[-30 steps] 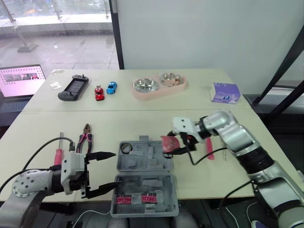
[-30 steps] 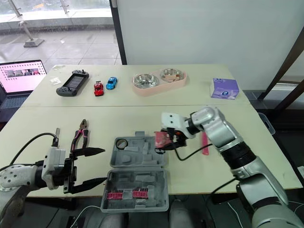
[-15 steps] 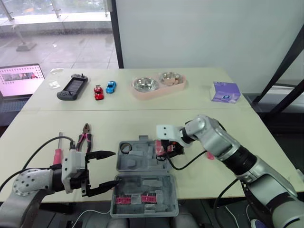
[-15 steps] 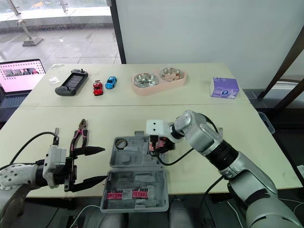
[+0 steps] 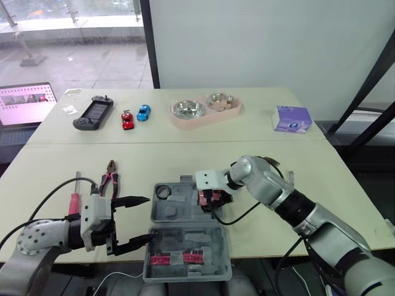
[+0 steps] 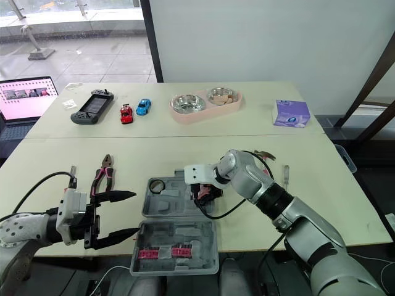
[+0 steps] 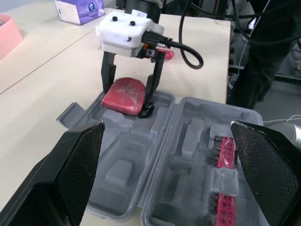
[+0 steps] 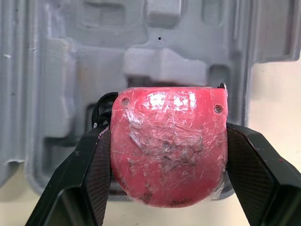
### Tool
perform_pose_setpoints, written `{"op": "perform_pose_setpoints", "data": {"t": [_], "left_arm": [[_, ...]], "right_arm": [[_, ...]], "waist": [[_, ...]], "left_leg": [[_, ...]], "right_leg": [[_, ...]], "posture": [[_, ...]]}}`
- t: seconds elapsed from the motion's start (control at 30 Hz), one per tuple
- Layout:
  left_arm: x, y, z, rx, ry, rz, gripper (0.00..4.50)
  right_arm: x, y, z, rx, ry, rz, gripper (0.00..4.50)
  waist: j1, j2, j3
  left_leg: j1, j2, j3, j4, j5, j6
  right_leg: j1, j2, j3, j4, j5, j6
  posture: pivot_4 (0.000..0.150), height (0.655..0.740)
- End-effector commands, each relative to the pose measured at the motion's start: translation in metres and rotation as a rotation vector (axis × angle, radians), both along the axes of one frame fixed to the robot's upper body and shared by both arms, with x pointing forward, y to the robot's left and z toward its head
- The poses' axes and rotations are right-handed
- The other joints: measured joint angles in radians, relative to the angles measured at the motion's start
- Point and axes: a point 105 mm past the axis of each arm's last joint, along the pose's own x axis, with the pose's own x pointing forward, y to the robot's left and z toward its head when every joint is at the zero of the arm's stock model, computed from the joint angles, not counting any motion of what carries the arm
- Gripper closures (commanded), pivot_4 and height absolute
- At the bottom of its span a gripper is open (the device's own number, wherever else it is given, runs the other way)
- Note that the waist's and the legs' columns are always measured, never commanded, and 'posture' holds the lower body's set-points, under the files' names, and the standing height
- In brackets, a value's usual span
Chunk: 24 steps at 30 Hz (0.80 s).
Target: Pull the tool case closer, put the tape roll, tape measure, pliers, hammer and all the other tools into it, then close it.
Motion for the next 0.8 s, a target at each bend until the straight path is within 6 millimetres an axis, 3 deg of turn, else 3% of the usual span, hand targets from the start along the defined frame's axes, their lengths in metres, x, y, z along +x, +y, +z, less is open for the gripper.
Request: {"op": "perform_pose_setpoints", "data": {"t": [0.03,0.4,0.47,0.53,0.8], "left_arm": [[-0.004,-0.004,0.004,0.009,-0.006,-0.03,0.0],[-0.007,-0.007,0.003,0.002,0.013,-0.039,0.0],[-0.008,-0.007,0.003,0.002,0.017,-0.042,0.0],[-0.008,-0.008,0.003,0.002,0.019,-0.044,0.0],[-0.01,-0.008,0.003,0.002,0.027,-0.046,0.0]], "right_arm": [[0.002,0.007,0.012,0.002,-0.036,0.025,1.58],[0.005,0.003,0.013,-0.018,-0.045,0.004,1.58],[0.004,0.004,0.015,-0.008,-0.042,0.006,0.53],[0.002,0.006,0.02,0.008,-0.041,0.009,0.02],[-0.007,0.006,0.041,0.074,-0.037,0.001,0.02]], "waist": [[0.0,0.0,0.0],[0.001,0.0,0.0],[0.001,0.0,0.0],[0.001,0.0,0.0],[0.001,0.0,0.0]], "left_leg": [[0.0,0.0,0.0,0.0,0.0,0.0],[0.0,0.0,0.0,0.0,0.0,0.0],[0.0,0.0,0.0,0.0,0.0,0.0],[0.0,0.0,0.0,0.0,0.0,0.0],[-0.001,0.0,0.0,0.0,0.0,0.0]], "right_leg": [[0.0,0.0,0.0,0.0,0.0,0.0],[0.0,0.0,0.0,0.0,0.0,0.0],[0.0,0.0,0.0,0.0,0.0,0.0],[0.0,0.0,0.0,0.0,0.0,0.0],[-0.001,0.0,0.0,0.0,0.0,0.0]], "posture": [[0.15,0.7387],[0.15,0.7387],[0.15,0.7387],[0.15,0.7387],[0.15,0.7387]]}}
